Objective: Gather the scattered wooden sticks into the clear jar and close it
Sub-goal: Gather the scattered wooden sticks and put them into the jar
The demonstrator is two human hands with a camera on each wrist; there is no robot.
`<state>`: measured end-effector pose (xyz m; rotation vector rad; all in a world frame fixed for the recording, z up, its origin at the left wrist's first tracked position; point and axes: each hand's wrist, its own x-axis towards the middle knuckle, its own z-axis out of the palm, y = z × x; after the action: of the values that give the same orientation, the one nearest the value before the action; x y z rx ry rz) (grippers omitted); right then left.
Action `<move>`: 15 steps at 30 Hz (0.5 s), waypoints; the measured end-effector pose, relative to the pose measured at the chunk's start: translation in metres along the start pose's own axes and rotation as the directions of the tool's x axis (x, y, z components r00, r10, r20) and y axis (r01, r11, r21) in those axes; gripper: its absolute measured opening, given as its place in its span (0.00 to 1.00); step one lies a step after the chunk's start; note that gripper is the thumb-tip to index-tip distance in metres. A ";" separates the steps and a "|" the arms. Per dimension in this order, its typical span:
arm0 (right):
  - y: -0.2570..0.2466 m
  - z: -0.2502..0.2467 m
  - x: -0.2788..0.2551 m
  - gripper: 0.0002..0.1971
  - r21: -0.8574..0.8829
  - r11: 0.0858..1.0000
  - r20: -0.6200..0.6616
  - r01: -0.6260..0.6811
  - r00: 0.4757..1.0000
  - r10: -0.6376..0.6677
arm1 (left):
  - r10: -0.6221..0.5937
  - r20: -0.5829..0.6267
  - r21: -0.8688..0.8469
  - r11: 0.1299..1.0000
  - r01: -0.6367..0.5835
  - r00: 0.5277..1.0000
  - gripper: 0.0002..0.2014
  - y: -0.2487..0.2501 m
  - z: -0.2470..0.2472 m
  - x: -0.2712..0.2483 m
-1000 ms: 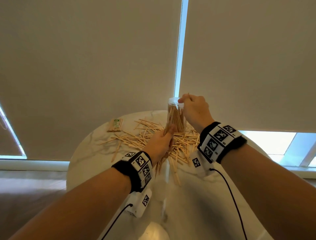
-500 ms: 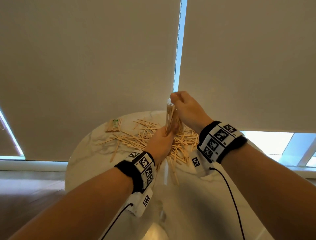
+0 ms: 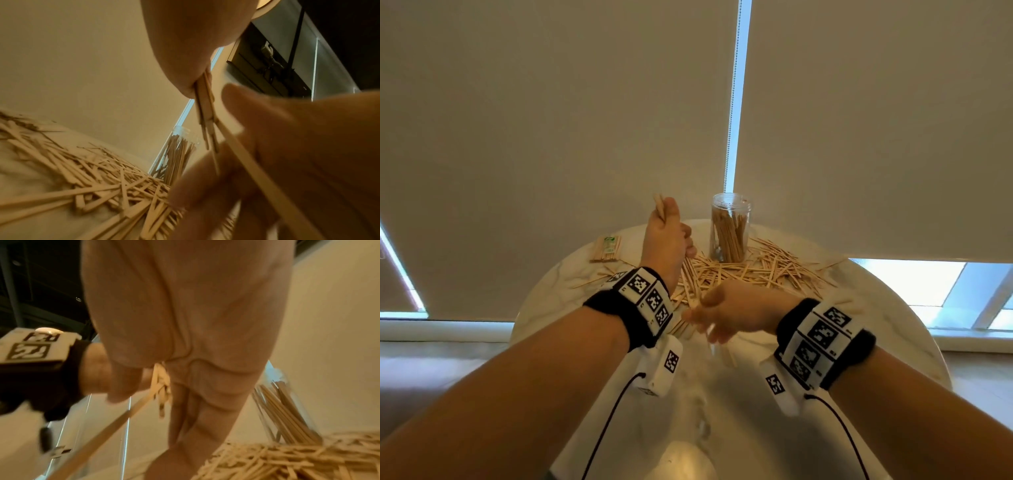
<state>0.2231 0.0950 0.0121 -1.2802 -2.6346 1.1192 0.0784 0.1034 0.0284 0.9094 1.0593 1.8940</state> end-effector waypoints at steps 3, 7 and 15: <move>0.006 0.008 0.003 0.11 0.167 0.986 0.096 -0.019 0.995 0.003 | 0.030 -0.033 -0.062 0.998 -0.032 0.999 0.11 0.005 0.000 0.000; 0.014 0.003 -0.002 0.11 0.074 0.992 0.062 -0.105 0.993 0.101 | 0.138 -0.178 0.047 0.990 -0.131 0.974 0.13 0.026 -0.017 0.014; -0.013 -0.017 0.011 0.10 -0.042 0.996 -0.357 0.081 0.930 -0.091 | -0.095 0.218 0.586 0.808 -0.053 0.971 0.19 -0.009 -0.004 -0.027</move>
<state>0.2118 0.1071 0.0299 -1.2225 -2.4121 0.7533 0.0896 0.0814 0.0132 1.4251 1.5322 1.3888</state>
